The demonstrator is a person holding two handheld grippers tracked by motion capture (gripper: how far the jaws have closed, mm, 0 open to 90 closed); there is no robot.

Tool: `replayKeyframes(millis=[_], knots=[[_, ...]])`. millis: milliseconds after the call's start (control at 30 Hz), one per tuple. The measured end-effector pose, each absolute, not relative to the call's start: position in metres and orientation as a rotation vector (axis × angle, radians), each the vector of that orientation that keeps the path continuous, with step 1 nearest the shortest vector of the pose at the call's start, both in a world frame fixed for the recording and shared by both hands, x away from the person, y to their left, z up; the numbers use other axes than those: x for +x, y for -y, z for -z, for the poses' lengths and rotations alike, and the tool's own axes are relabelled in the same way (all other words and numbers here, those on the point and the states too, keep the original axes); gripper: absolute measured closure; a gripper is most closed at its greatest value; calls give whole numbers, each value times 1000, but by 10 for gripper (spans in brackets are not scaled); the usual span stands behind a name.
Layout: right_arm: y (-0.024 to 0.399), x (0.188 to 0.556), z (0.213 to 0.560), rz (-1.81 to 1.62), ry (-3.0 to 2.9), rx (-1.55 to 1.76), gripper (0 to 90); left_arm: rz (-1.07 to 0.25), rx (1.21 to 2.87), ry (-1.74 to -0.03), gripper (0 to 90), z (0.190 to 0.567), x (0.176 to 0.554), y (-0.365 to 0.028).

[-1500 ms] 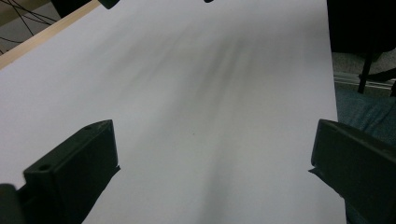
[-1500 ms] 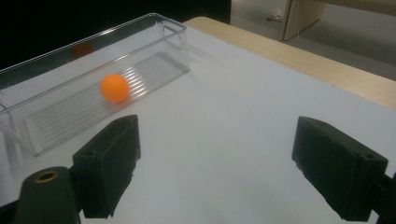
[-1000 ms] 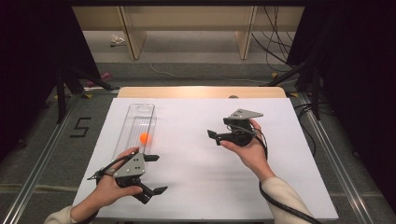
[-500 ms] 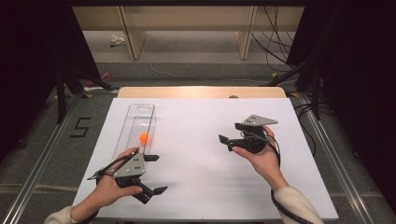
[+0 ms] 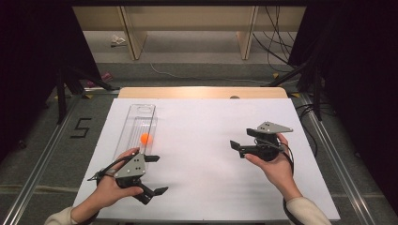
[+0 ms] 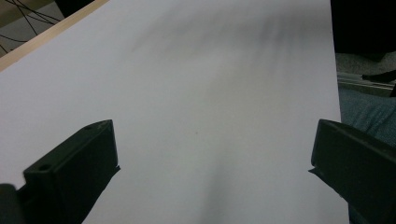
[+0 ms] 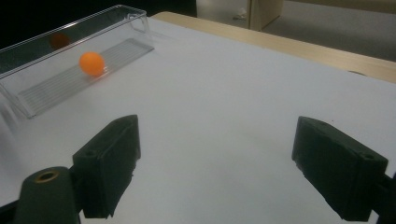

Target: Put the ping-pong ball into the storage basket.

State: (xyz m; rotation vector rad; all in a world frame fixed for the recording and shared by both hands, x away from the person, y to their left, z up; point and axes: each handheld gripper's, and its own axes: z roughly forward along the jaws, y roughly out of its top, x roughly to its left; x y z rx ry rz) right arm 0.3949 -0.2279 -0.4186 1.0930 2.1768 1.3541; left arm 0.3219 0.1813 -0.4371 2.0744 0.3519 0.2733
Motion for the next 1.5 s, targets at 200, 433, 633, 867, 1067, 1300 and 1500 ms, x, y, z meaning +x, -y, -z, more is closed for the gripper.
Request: replayKeyframes(millis=[200, 433, 633, 867, 1067, 1300, 1500], knots=[[238, 386, 420, -1347, -2167, 1105, 164, -274, 2074, -354, 1, 437, 322, -181], [247, 377, 422, -1343, -2161, 1124, 165, -276, 2074, -355, 1, 437, 322, -181], [253, 370, 422, -1339, -2150, 1136, 165, -276, 2073, -356, 1, 437, 322, -182], [260, 362, 425, -1338, -2148, 1150, 165, -276, 2074, -356, 1, 437, 322, -182], [263, 359, 427, -1338, -2149, 1160, 165, -275, 2073, -355, 1, 437, 322, -182], [264, 358, 428, -1351, -2144, 1152, 165, -273, 2072, -351, 1, 437, 323, -182], [265, 358, 429, -1358, -2134, 1161, 165, -271, 2072, -348, 1, 437, 323, -181]])
